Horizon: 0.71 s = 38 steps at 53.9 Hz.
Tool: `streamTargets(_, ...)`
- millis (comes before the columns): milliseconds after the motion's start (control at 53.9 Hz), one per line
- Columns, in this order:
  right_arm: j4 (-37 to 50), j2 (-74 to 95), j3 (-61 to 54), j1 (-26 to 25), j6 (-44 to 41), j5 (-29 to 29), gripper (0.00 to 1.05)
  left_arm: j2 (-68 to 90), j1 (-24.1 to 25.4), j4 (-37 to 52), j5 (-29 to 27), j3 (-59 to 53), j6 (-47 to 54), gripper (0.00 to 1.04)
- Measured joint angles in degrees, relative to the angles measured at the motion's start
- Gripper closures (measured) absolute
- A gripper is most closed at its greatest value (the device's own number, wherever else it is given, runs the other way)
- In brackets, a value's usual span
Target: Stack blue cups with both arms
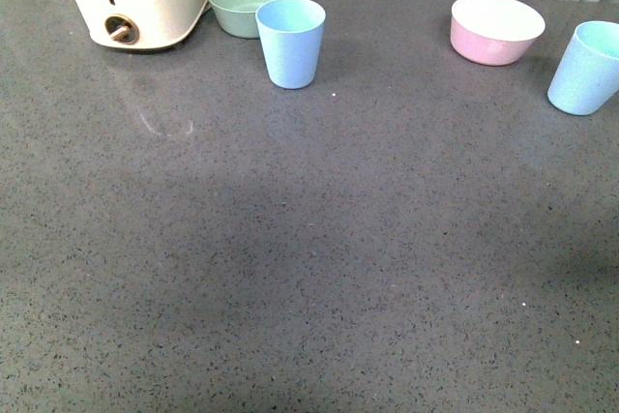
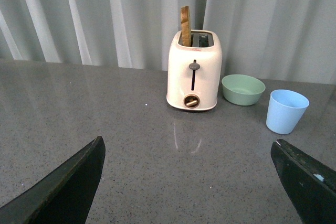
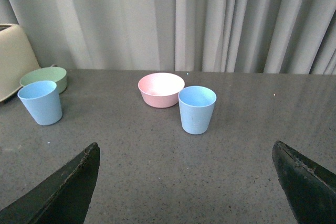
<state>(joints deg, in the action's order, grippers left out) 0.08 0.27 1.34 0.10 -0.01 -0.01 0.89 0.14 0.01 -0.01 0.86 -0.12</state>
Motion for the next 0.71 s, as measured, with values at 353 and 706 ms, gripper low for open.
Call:
streamTargets(353, 0.0, 0.0, 0.0, 0.0, 0.0, 0.0, 0.09, 26.6, 1.6, -4.7, 9.9, 9.8, -5.7, 0.09)
streamTargets(706, 0.0, 0.0, 0.0, 0.0, 0.0, 0.0, 0.09, 69.9, -7.9, 21.4, 7.0, 29.2, -1.3, 0.09)
